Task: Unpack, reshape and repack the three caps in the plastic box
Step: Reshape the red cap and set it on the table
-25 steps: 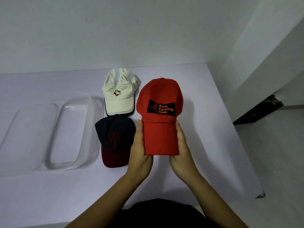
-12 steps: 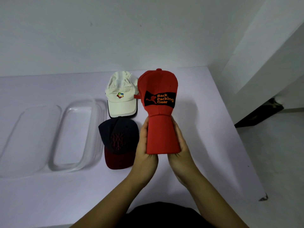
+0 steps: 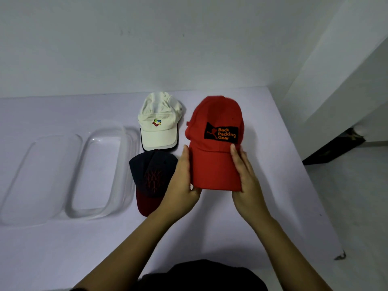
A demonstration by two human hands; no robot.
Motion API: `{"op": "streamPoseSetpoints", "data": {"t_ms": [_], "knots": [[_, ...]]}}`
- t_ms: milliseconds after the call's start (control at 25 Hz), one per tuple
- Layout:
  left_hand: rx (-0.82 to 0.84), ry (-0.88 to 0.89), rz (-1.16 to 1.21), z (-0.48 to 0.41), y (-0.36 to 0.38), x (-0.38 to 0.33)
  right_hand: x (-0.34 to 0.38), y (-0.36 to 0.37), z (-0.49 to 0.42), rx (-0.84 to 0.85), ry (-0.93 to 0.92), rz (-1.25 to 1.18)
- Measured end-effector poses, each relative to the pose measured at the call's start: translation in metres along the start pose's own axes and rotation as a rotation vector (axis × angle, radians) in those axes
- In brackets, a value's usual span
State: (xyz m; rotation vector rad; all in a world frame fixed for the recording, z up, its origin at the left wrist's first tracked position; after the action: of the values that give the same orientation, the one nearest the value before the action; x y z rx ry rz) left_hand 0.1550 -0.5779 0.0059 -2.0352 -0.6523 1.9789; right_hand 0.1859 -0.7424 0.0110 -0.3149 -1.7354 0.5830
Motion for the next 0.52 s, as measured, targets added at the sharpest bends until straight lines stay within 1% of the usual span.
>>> {"op": "streamPoseSetpoints", "data": {"t_ms": [80,120,200,240,280,320,440,520], "knots": [[0.05,-0.081,0.006,-0.001,-0.003,0.012,-0.006,-0.001,0.009,0.002,-0.015,0.097],[0.027,-0.15,0.068,-0.002,-0.008,0.013,-0.008,-0.002,0.014,0.012,-0.046,0.14],[-0.104,-0.296,0.204,-0.014,-0.02,0.012,-0.013,-0.003,0.022,0.057,-0.104,0.198],[-0.161,-0.34,0.253,-0.025,-0.026,0.012,-0.014,-0.003,0.026,0.082,-0.121,0.213],[-0.175,-0.357,0.298,-0.035,-0.033,0.009,-0.015,-0.003,0.029,0.106,-0.14,0.218],[-0.134,-0.359,0.367,-0.045,-0.038,0.005,-0.016,-0.003,0.031,0.13,-0.168,0.222],[0.104,-0.333,0.611,-0.068,-0.041,-0.003,-0.015,-0.003,0.033,0.182,-0.275,0.235],[0.226,-0.369,0.655,-0.072,-0.044,-0.014,-0.015,-0.006,0.034,0.194,-0.29,0.226]]}}
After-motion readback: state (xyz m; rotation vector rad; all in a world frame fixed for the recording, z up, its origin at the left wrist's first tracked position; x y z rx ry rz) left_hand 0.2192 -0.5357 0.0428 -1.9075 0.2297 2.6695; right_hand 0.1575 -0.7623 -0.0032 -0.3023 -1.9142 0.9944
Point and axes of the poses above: each hand's wrist, its own z-axis away from the middle knuckle, its own y-axis out of the palm, x = y × z, the point moved 2 cm from there along -z, towards the middle knuckle, and after that the axes turned 5 degrees about -x, right-handed, at the moved point
